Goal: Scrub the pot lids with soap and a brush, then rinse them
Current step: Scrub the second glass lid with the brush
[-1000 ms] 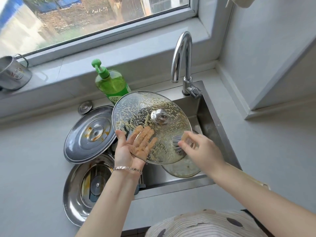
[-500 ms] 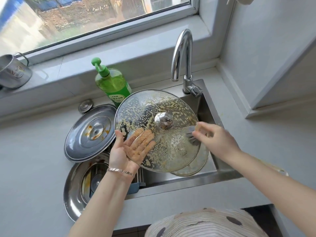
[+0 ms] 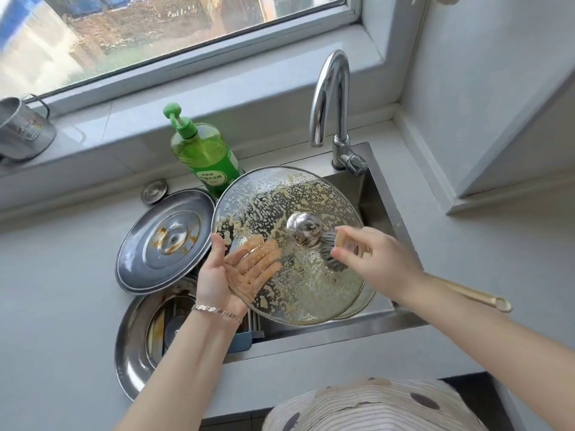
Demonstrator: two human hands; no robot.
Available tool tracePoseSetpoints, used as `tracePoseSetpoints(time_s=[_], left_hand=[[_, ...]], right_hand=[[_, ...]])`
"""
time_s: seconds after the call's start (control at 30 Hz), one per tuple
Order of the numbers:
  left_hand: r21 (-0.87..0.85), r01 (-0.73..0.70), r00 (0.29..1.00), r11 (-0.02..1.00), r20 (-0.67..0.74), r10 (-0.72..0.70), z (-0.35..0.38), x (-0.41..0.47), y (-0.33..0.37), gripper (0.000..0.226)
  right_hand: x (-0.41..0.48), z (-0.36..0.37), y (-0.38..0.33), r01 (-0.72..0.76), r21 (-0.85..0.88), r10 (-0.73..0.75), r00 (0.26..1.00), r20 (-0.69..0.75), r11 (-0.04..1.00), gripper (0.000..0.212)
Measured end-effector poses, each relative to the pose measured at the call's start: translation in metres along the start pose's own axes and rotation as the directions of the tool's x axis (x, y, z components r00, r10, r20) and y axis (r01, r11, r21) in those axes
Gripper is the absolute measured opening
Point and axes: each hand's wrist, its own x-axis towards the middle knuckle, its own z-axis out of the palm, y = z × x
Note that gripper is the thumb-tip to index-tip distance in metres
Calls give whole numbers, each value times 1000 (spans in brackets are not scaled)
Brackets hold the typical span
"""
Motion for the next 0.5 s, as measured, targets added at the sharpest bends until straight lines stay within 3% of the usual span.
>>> tracePoseSetpoints(time_s=[0.13, 0.27, 0.4, 0.5], left_hand=[[1, -8, 1000, 1000, 28, 8, 0, -3, -1, 66], [15, -26, 999, 1000, 32, 26, 0, -2, 2, 66], [61, -48, 995, 997, 85, 42, 3, -4, 4, 66], [118, -54, 995, 992, 95, 42, 6, -2, 3, 67]], right_hand=[[16, -9, 20, -118, 85, 131, 977, -169, 989, 20], [10, -3, -3, -9, 88, 13, 998, -54, 996, 14], [39, -24, 10, -147, 205, 184, 966, -179, 968, 17], [37, -18, -5, -33, 144, 46, 995, -84, 989, 16]])
